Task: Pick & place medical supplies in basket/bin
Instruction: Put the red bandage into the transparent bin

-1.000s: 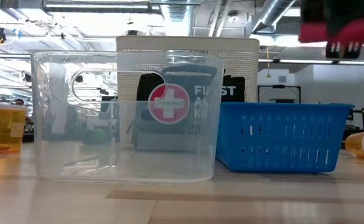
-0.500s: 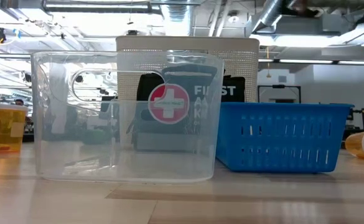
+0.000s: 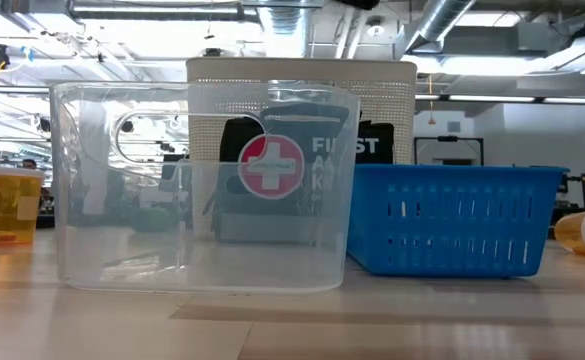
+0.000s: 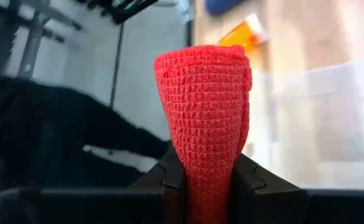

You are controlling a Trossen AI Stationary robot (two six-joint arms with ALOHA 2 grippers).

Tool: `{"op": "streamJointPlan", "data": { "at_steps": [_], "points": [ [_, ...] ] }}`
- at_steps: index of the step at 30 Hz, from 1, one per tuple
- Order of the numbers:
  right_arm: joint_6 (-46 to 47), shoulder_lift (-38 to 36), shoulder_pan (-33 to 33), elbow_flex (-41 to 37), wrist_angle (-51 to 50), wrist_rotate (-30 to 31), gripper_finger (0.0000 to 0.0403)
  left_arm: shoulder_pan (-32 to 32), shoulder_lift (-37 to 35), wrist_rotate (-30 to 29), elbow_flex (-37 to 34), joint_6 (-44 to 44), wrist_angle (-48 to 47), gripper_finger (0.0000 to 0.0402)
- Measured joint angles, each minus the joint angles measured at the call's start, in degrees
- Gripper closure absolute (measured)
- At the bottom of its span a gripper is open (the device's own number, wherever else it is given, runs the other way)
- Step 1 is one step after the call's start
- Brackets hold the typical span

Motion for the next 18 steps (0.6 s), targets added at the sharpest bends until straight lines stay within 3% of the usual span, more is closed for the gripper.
{"op": "streamJointPlan", "data": {
  "at_steps": [9,14,18],
  "points": [
    [-0.84,9.31,-2.36,6.37,-1.52,6.05,0.0347,0.00,0.00,1.36,0.00,0.00,0.17,0.0112],
    [-4.10,12.84,-0.81,10.91,-10.12,14.63,0.0347,-0.20,0.02,1.64,0.00,0.00,0.19,0.0112],
    [-6.31,14.60,-0.06,12.48,-13.85,17.93,0.0347,-0.42,0.02,1.82,0.00,0.00,0.22,0.0112]
  ]
}}
